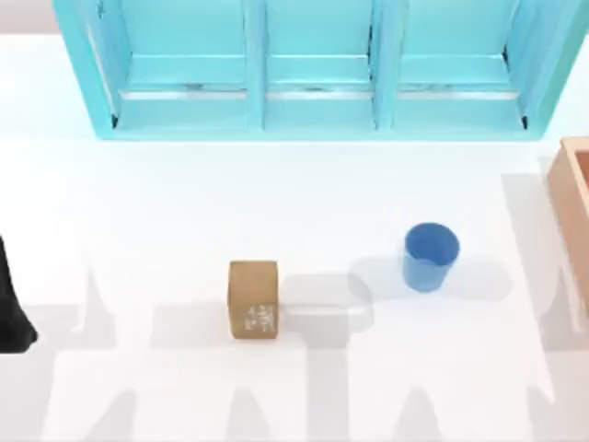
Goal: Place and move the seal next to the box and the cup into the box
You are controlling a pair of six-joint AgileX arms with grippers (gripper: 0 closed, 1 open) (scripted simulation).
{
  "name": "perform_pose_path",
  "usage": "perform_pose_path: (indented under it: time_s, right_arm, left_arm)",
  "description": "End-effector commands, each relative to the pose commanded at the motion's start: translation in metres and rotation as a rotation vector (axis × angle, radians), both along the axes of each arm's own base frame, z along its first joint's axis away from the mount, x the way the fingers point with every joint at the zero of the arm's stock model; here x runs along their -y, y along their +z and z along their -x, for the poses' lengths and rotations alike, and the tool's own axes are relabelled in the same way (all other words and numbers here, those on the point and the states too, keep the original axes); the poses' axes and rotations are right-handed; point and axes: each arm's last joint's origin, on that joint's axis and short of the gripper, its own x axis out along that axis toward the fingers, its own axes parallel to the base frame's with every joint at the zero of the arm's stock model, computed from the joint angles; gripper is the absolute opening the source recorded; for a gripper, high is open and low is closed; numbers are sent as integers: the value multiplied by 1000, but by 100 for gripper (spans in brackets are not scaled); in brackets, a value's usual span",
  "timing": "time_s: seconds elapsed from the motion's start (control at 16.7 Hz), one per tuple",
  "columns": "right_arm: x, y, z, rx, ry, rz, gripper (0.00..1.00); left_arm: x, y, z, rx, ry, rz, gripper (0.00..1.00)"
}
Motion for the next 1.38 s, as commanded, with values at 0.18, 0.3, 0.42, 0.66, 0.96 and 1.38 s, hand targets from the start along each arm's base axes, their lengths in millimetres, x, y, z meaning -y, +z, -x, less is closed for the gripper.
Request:
perform_pose_path:
  time_s: [0.18, 0.3, 0.42, 0.66, 0.96, 1.38]
  right_arm:
    - [0, 2, 0, -5, 4, -4, 100]
    - [-2, 10, 0, -32, 24, -22, 100]
    - [-6, 25, -2, -88, 56, -54, 100]
    - [-19, 67, -17, -288, 138, -134, 100]
    - [-57, 121, -67, -666, 216, -214, 100]
    - [-175, 139, -164, -1216, 182, -189, 100]
  left_arm:
    - [0, 0, 0, 0, 0, 0, 100]
    - [0, 0, 0, 0, 0, 0, 100]
    - [0, 0, 0, 0, 0, 0, 100]
    - [0, 0, 0, 0, 0, 0, 100]
    - [0, 0, 0, 0, 0, 0, 100]
    - [0, 0, 0, 0, 0, 0, 100]
